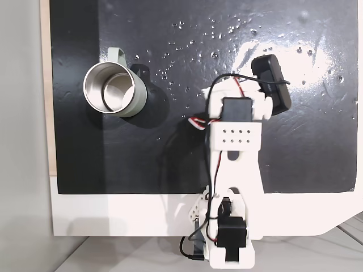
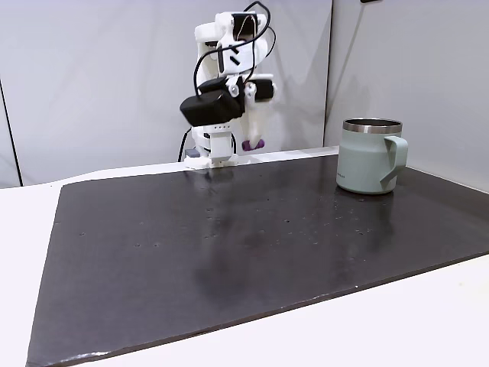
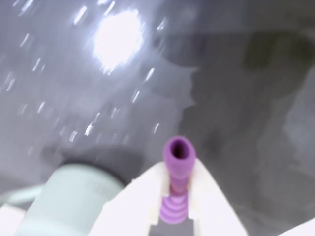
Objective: Grasp a pengrip and put it in the cup.
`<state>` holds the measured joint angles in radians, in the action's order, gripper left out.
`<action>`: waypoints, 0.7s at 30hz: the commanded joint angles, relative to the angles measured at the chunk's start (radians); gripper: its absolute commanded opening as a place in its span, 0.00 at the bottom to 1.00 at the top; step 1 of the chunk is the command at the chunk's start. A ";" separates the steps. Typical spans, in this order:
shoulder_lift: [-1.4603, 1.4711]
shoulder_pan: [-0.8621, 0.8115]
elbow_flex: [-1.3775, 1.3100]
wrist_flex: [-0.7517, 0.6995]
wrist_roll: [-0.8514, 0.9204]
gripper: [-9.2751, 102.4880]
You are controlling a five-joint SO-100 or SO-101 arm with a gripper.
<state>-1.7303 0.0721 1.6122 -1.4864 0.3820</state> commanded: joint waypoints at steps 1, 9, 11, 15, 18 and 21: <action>-0.066 0.098 -0.176 -0.092 -0.077 0.11; 0.060 0.293 -0.522 -0.225 -0.250 0.10; 0.100 0.331 -0.612 -0.255 -0.293 0.10; 0.181 0.391 -0.772 -0.282 -0.388 0.10; 0.268 0.430 -0.891 -0.305 -0.440 0.10; 0.330 0.469 -0.939 -0.296 -0.449 0.10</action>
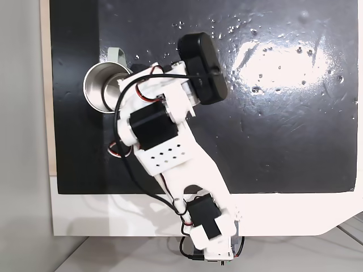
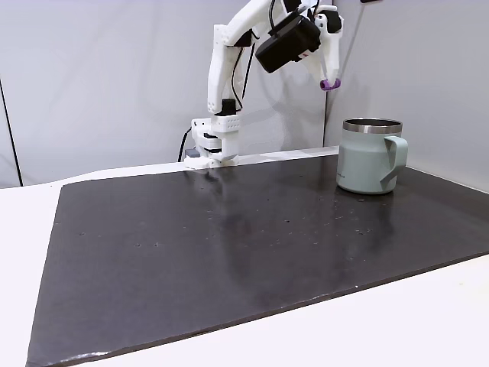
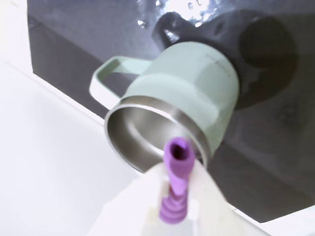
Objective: Grasp a pengrip and put it in the cup.
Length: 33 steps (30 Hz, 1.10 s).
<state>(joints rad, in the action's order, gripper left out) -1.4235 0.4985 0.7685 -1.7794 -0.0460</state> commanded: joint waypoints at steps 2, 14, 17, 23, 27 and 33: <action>0.072 0.064 -0.133 -0.002 -0.017 0.10; 0.288 0.172 -0.333 0.041 0.031 0.10; 0.305 0.179 -0.360 0.051 0.038 0.10; 0.311 0.175 -0.360 0.040 0.038 0.11; 0.310 0.173 -0.360 0.029 0.038 0.28; 0.302 0.166 -0.360 0.012 0.035 0.30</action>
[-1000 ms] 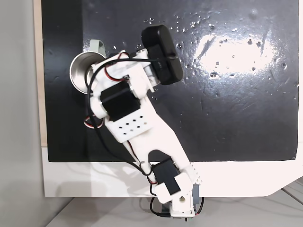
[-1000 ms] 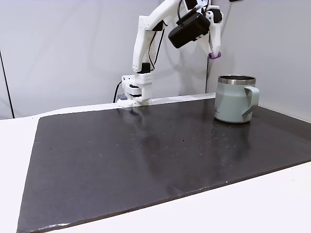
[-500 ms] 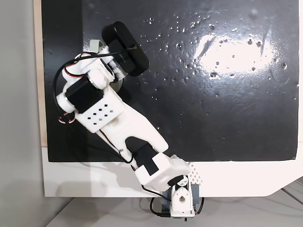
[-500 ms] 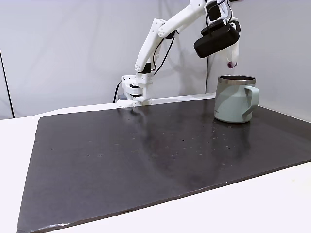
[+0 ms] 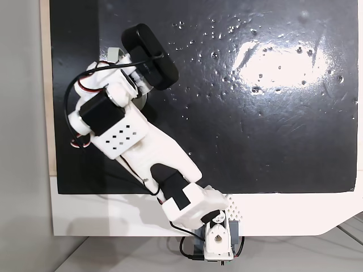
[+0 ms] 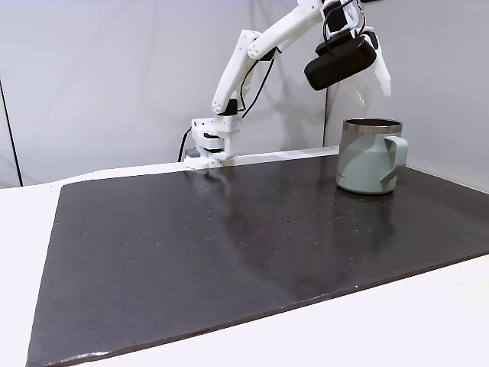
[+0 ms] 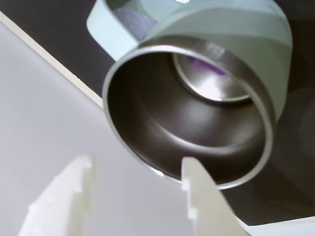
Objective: Grasp a pengrip and put it in the cup.
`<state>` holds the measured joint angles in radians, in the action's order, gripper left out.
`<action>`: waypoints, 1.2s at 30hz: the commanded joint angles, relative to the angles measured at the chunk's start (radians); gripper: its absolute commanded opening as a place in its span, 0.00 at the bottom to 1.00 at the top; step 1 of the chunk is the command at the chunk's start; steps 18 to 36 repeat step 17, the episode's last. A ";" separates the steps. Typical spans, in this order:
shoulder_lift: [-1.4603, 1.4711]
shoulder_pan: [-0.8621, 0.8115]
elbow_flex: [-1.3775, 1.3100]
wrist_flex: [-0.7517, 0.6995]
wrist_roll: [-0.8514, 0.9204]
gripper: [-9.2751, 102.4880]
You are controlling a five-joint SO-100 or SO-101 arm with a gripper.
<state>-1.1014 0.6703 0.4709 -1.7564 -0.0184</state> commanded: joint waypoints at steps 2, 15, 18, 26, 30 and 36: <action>-0.026 -0.009 -0.063 -0.011 0.008 0.30; -0.043 -0.021 -0.048 -0.011 0.012 0.29; -0.044 -0.021 -0.048 -0.012 0.015 0.29; -0.044 -0.021 -0.048 -0.012 0.015 0.29; -0.044 -0.021 -0.048 -0.012 0.015 0.29; -0.044 -0.021 -0.048 -0.012 0.015 0.29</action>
